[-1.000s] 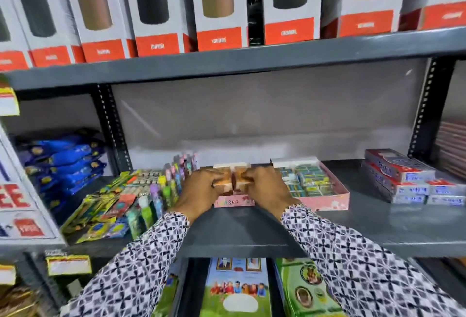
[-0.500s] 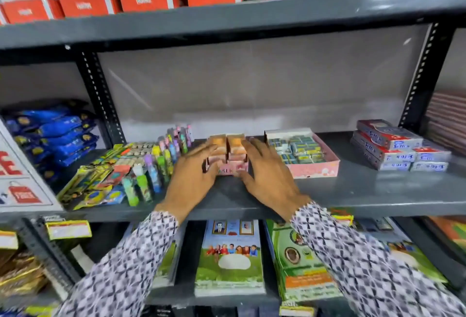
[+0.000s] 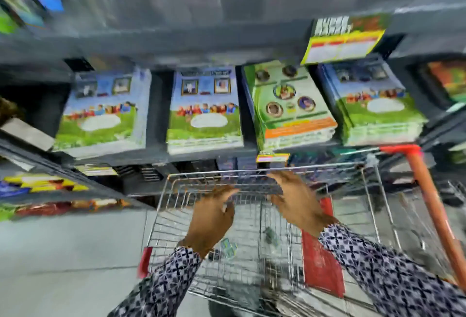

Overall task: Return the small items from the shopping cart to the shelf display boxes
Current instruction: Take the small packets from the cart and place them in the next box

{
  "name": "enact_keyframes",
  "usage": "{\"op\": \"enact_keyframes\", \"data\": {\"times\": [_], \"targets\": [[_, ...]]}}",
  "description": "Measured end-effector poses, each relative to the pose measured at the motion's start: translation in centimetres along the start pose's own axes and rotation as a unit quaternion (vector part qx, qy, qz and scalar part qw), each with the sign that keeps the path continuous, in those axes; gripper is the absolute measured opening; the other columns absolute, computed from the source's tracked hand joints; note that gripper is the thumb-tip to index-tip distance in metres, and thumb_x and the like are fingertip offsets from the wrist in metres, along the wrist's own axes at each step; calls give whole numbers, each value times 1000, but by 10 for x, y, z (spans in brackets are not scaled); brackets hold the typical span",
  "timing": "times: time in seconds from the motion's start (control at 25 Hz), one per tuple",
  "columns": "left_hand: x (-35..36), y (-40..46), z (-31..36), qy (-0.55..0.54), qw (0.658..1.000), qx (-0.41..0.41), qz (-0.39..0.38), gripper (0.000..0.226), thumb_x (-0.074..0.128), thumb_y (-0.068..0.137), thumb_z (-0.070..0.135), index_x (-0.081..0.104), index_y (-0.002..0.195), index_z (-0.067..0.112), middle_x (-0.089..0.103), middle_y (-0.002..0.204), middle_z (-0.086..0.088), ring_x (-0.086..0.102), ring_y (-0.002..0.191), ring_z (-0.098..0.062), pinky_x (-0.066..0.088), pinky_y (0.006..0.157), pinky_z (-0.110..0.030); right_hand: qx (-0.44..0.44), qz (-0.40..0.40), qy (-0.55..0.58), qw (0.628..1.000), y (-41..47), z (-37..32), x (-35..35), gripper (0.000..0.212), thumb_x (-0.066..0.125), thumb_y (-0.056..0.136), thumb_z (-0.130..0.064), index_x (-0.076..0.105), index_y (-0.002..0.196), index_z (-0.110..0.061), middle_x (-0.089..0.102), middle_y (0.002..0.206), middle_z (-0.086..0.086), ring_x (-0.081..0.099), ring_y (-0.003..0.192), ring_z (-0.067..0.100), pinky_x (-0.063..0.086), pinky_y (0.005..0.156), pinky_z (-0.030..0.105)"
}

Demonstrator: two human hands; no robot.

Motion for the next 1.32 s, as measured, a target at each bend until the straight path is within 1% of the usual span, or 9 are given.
{"op": "enact_keyframes", "data": {"times": [0.08, 0.24, 0.36, 0.48, 0.64, 0.76, 0.88, 1.12, 1.32], "targets": [[64, 2, -39, 20, 994, -41, -98, 39, 60, 95, 26, 69, 133, 28, 71, 137, -1, 70, 118, -25, 55, 102, -36, 69, -39, -6, 997, -2, 61, 58, 58, 57, 84, -35, 57, 139, -17, 59, 140, 18, 59, 126, 42, 55, 97, 55], [186, 5, -116, 64, 965, -69, -243, 41, 66, 91, 19, 69, 132, 17, 66, 141, -11, 60, 132, -32, 50, 110, -43, 159, -174, -49, 971, -14, 147, 172, 61, 57, 82, -28, 54, 141, -14, 57, 140, 18, 56, 127, 41, 49, 102, 46], [239, 3, -157, 130, 953, -74, -265, 47, 74, 80, 30, 71, 124, 13, 67, 130, -15, 61, 126, -38, 56, 100, -46, 162, -253, -49, 953, -28, 189, 244, 61, 53, 78, -29, 52, 138, -21, 59, 128, 13, 62, 117, 39, 53, 93, 44], [285, -5, -184, 197, 931, -103, -288, 83, 85, 67, 46, 57, 139, 16, 53, 147, -15, 50, 136, -41, 53, 99, -49, 169, -280, -58, 943, -31, 223, 298, 70, 52, 80, -27, 42, 149, -15, 52, 141, 17, 57, 124, 37, 52, 98, 42], [316, -20, -198, 229, 928, -116, -270, 88, 87, 72, 31, 47, 149, 16, 42, 159, -19, 43, 144, -43, 45, 108, -55, 175, -241, -90, 950, -32, 236, 330, 63, 49, 78, -24, 44, 140, -27, 57, 132, 9, 58, 117, 33, 55, 92, 45], [316, -12, -196, 220, 944, -95, -228, 67, 74, 72, 20, 54, 136, 15, 54, 140, -14, 52, 131, -39, 51, 95, -49, 175, -154, -76, 969, -33, 234, 326, 50, 59, 77, -13, 49, 123, -30, 61, 105, 5, 60, 96, 30, 52, 71, 40], [304, 0, -185, 189, 960, -82, -190, 61, 76, 73, 34, 51, 126, 19, 53, 128, -7, 50, 120, -26, 53, 90, -41, 173, -118, -87, 974, -25, 224, 311, 45, 62, 79, -6, 50, 118, -25, 61, 104, 7, 61, 94, 31, 52, 65, 39], [218, 14, -116, 88, 989, -77, -86, 66, 76, 70, 35, 53, 129, 18, 52, 124, -3, 46, 114, -20, 50, 96, -36, 110, -42, -39, 992, -18, 159, 223, 47, 59, 82, -10, 43, 125, -19, 61, 109, 12, 59, 97, 31, 58, 70, 43], [50, -14, 0, -16, 999, -28, 1, 65, 78, 72, 30, 52, 131, 28, 44, 121, 8, 48, 113, -13, 42, 92, -28, 66, 81, 7, 994, -48, 40, 57, 53, 56, 79, -26, 48, 131, -31, 64, 116, 9, 60, 106, 35, 54, 83, 43]]}}
Point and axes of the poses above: each hand's wrist, its own y-axis towards the middle knuckle, its own x-axis out of the palm, z = x × y, the point moved 5 cm from there along y, towards the middle knuckle
